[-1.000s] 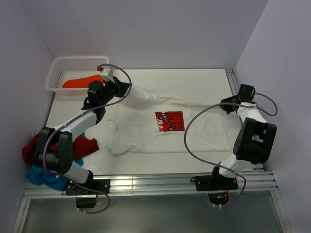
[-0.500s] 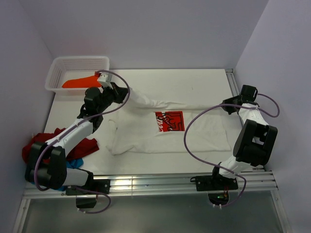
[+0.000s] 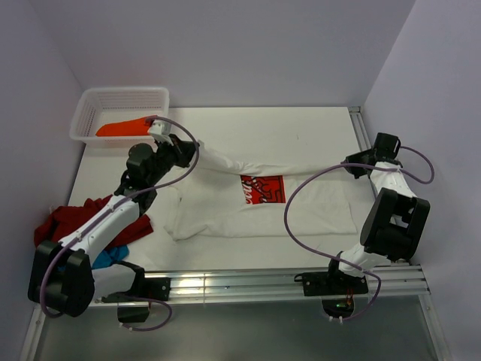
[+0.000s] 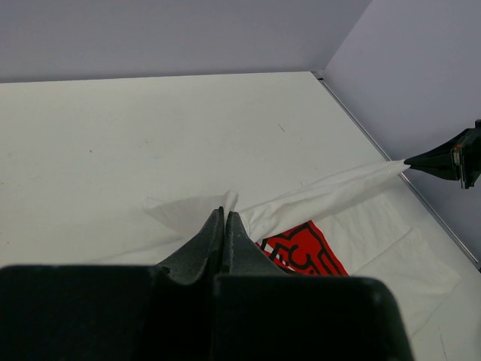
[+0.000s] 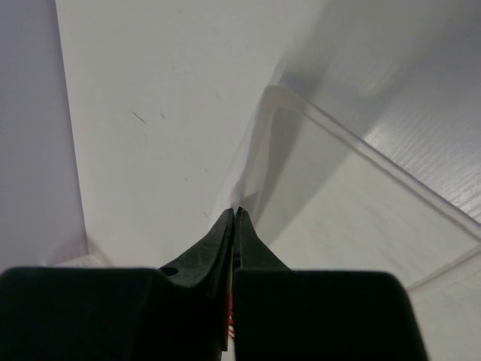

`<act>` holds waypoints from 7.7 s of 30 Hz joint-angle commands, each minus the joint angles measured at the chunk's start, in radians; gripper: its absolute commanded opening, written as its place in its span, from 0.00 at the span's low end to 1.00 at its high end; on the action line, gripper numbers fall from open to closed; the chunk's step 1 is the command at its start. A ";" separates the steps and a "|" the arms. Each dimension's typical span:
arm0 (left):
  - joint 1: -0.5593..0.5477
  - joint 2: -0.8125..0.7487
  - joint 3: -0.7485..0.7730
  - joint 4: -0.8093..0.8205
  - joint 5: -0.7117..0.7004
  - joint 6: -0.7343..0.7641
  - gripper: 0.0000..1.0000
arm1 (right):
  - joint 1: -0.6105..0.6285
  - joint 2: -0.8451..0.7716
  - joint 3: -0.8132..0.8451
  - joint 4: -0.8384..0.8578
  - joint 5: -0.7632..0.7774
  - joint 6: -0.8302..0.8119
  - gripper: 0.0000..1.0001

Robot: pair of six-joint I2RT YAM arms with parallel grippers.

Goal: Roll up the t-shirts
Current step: Fold the tshirt

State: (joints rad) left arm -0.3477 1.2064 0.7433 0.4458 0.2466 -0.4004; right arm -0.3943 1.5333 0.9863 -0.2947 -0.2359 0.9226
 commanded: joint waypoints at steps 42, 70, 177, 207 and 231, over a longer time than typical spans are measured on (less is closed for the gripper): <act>-0.088 -0.318 -0.154 -0.145 -0.118 -0.009 0.00 | -0.057 -0.050 -0.129 0.028 -0.023 -0.036 0.00; -0.146 -0.447 -0.436 -0.107 -0.095 -0.123 0.00 | -0.087 -0.206 -0.313 0.138 -0.038 -0.082 0.45; -0.152 -0.600 -0.766 -0.343 -0.216 -0.649 0.00 | 1.193 0.633 0.678 -0.018 -0.016 -0.728 0.59; -0.152 -0.600 -0.762 -0.346 -0.219 -0.643 0.00 | 1.255 0.588 0.592 0.026 0.149 -0.739 0.28; -0.154 -0.600 -0.763 -0.349 -0.222 -0.646 0.00 | 1.253 0.357 0.379 0.201 0.145 -0.683 0.00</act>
State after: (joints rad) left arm -0.4984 0.6064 0.0544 0.0853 0.0353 -1.0420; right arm 0.8551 1.9625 1.3911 -0.1528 -0.0807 0.2272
